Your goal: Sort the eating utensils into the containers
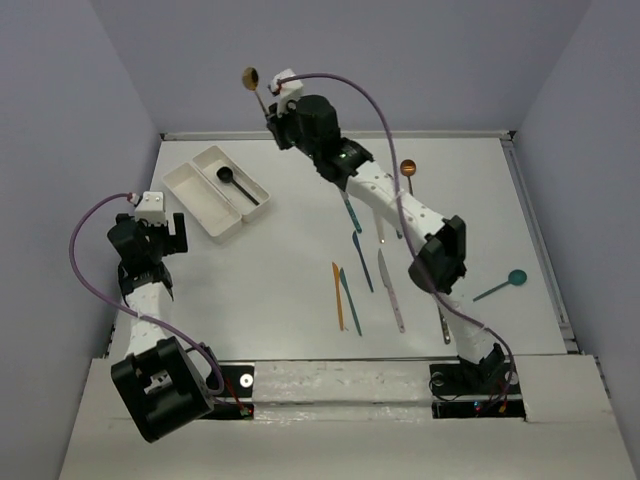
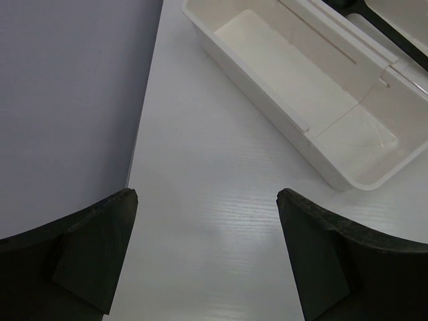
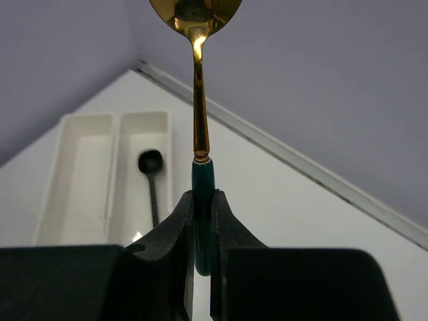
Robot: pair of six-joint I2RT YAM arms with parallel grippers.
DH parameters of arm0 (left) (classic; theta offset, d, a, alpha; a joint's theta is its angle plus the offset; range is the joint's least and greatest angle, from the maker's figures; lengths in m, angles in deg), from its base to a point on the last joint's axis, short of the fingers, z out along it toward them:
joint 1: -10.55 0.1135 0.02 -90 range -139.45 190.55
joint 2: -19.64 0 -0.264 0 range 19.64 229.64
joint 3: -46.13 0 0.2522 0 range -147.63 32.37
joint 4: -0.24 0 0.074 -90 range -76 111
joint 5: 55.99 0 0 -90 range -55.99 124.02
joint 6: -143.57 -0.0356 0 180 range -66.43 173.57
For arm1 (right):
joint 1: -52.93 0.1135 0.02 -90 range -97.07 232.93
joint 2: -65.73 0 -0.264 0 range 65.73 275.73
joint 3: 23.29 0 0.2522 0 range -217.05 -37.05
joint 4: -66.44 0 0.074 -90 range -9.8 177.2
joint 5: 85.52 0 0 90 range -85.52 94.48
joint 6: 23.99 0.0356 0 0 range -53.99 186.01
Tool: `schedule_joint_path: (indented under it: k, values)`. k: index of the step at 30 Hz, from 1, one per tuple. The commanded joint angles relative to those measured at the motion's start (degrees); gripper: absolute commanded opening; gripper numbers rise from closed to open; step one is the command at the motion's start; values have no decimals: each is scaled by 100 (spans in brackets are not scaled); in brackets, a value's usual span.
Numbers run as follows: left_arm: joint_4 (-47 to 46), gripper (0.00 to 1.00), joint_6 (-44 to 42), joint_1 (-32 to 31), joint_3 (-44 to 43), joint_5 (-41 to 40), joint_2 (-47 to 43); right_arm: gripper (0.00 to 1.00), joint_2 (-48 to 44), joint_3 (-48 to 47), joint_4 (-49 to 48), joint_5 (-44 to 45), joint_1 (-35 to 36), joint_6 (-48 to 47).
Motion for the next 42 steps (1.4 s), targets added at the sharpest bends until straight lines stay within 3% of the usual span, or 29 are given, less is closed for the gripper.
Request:
schedule_joint_path:
  k: [1, 6, 9, 12, 33, 34, 39, 42]
  values:
    - [-470, 99, 32, 33, 149, -132, -211, 0, 1596, -1913, -753, -1047, 262, -306]
    - [-778, 99, -65, 33, 387, -141, -54, 0, 2379, -1705, -2800, -1602, 534, -315]
    - [-769, 99, -29, 33, 299, -220, 96, 0, 2984, -2319, -2917, -1567, 588, -131]
    - [-769, 99, -38, 33, 281, -246, 184, 0, 3084, -1979, -3215, -1488, 588, 71]
    - [-761, 99, -56, 24, 334, -202, -26, 0, 3207, -1072, -2329, -1093, 746, 309]
    - [-761, 99, -56, 33, 343, -211, -26, 1, 3198, -1055, -2320, -1066, 746, 318]
    - [-761, 99, -73, 33, 352, -211, -70, 35, 3180, -984, -2311, -822, 746, 581]
    - [-769, 99, -73, 33, 352, -211, -62, 41, 3145, -967, -2311, -820, 746, 573]
